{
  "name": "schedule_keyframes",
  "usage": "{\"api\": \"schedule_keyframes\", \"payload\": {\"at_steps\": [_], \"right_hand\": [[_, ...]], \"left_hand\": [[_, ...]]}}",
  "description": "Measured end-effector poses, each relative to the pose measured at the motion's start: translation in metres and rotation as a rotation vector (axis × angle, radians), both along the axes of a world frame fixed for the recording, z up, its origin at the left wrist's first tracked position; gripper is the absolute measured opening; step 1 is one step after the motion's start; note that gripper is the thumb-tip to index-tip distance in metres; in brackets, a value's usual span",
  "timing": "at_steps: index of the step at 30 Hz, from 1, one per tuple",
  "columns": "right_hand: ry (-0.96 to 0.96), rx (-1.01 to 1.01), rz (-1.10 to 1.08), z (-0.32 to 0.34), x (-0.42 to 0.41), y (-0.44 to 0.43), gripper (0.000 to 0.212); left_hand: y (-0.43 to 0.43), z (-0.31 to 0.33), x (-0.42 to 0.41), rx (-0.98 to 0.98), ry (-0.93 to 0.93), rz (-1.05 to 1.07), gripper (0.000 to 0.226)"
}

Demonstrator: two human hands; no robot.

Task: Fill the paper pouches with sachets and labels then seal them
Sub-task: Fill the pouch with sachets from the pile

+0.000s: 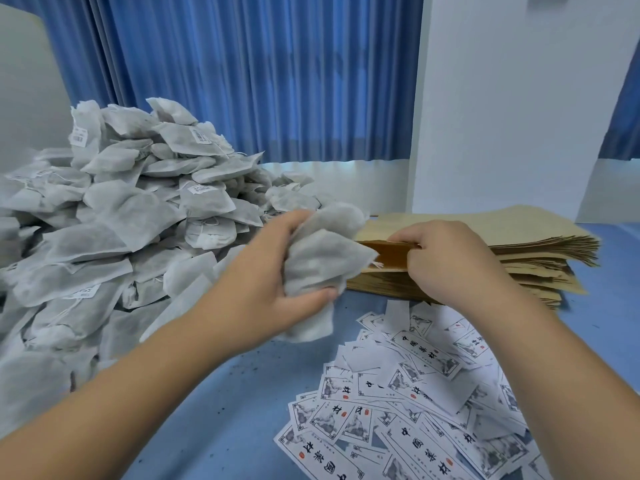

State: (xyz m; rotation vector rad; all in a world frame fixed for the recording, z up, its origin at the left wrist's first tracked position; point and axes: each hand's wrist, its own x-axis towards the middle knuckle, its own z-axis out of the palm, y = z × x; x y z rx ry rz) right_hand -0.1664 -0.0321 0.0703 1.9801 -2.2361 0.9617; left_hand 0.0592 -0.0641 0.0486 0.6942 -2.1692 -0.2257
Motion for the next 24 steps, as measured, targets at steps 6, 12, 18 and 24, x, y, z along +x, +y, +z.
{"api": "schedule_keyframes", "payload": {"at_steps": [6,12,18,24], "right_hand": [[-0.041,-0.053,0.034,0.001,-0.001,0.001,0.038],[-0.064,-0.072,-0.003,0.002,-0.003,-0.001,0.052],[-0.053,-0.059,0.017,0.006,0.003,0.005,0.053],[-0.024,-0.037,0.04,0.007,0.009,0.007,0.047]], "left_hand": [[-0.003,-0.005,-0.026,-0.022,-0.219,0.025,0.047],[-0.004,-0.001,-0.032,0.093,-0.309,0.026,0.033],[-0.01,0.015,-0.049,0.541,-0.282,0.18,0.03],[-0.013,0.022,-0.063,1.096,0.123,0.107,0.011]]}}
